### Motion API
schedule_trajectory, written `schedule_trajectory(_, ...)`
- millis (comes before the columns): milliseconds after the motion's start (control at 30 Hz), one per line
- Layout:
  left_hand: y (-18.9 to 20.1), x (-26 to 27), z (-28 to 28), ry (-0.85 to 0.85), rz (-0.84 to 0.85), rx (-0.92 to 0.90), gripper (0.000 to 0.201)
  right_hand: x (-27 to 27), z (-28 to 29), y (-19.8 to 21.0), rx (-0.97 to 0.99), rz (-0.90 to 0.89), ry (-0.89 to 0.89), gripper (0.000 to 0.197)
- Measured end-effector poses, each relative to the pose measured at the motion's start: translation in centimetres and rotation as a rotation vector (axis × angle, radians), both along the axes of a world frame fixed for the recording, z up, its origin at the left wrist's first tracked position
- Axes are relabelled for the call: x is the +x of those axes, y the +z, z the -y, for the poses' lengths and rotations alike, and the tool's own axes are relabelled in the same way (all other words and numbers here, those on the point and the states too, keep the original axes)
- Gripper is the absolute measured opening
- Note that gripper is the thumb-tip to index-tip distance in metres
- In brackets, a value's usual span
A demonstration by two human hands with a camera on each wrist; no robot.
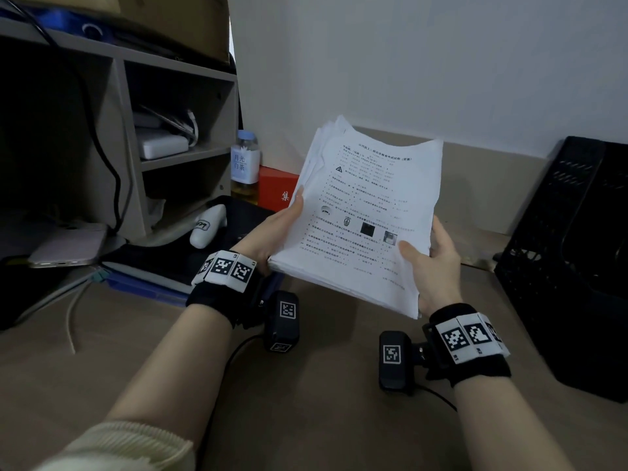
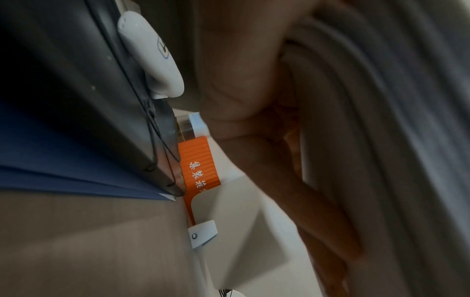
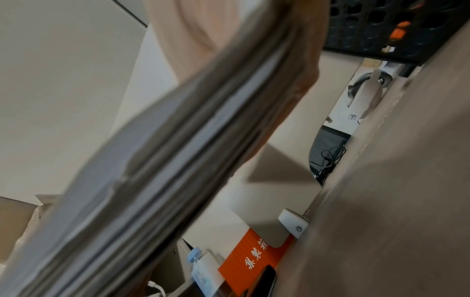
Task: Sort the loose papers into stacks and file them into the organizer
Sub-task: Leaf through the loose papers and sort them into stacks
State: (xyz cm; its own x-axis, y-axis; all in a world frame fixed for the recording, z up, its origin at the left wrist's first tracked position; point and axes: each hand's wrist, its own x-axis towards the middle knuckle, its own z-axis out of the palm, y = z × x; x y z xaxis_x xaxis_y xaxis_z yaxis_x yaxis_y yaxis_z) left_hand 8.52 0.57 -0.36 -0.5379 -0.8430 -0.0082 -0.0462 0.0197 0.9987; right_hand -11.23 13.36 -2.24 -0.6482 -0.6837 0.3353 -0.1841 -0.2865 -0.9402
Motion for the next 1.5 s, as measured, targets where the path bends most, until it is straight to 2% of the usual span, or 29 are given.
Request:
schedule_trajectory(100,0.0,-0.1,0.1,0.036,0.001,0.021,0.067,-0.2,0.1,-0.1,0.007,-0.02,0.002,0.059)
schedule_trajectory(167,-0.2,-0.1,0.2,0.041,0.018,0.02,0.082,-0.1,0.2,-0.1,0.001,-0.01,-0.011,0.057)
schedule_trajectory(267,-1.1,-0.3,1.4,0.031,0.03,0.031,0.116,0.1,0.0,0.1,-0.013,-0.025,-0.017,0.057)
schedule_trajectory(367,-2.0,-0.6,2.8,0.034,0.047,0.013,0.128,0.0,0.1,0.1,-0.01,-0.028,-0.027,0.053)
schedule_trajectory(433,-2.3,-0.7,3.3,0.038,0.062,0.02,0.129,-0.2,0.3,-0.1,0.003,-0.033,-0.052,0.039)
schedule_trajectory(533,-1.8,-0.6,2.9,0.036,0.064,0.048,0.127,-0.4,0.5,-0.2,0.029,-0.036,-0.084,0.007)
schedule_trajectory(567,-1.7,-0.6,2.6,0.038,0.058,0.062,0.127,-0.5,0.6,-0.3,0.045,-0.038,-0.097,0.006)
schedule_trajectory(633,-1.2,-0.4,1.7,0.052,0.05,0.083,0.117,-0.7,0.8,-0.6,0.074,-0.038,-0.124,0.011)
schedule_trajectory(767,-0.6,-0.4,0.2,0.062,-0.032,0.108,0.076,-0.8,1.0,-0.8,0.074,0.002,-0.142,0.01)
schedule_trajectory(833,-1.0,-0.4,0.7,0.066,-0.061,0.128,0.075,-0.6,1.0,-0.7,0.05,0.025,-0.152,0.009)
schedule_trajectory(933,-1.3,0.1,1.5,0.01,-0.099,0.148,0.086,-0.4,1.0,-0.6,0.015,0.061,-0.171,0.018)
schedule_trajectory(1000,-1.1,0.3,1.3,-0.047,-0.128,0.113,0.077,-0.5,1.0,-0.6,0.003,0.095,-0.188,0.014)
schedule_trajectory(1100,-0.7,0.1,0.6,-0.161,-0.111,-0.025,0.058,-0.5,0.8,-0.4,0.004,0.169,-0.22,0.018)
schedule_trajectory(1200,-1.0,0.4,0.5,-0.238,-0.06,-0.104,0.058,-0.7,0.8,-0.3,0.003,0.232,-0.23,0.008)
schedule_trajectory(1300,-1.2,0.4,0.6,-0.243,-0.038,-0.133,0.058,-0.9,0.8,-0.3,0.0,0.246,-0.231,0.01)
schedule_trajectory(1500,-0.7,0.3,0.6,-0.196,-0.072,-0.105,0.028,-0.6,0.7,-0.2,-0.023,0.247,-0.23,0.01)
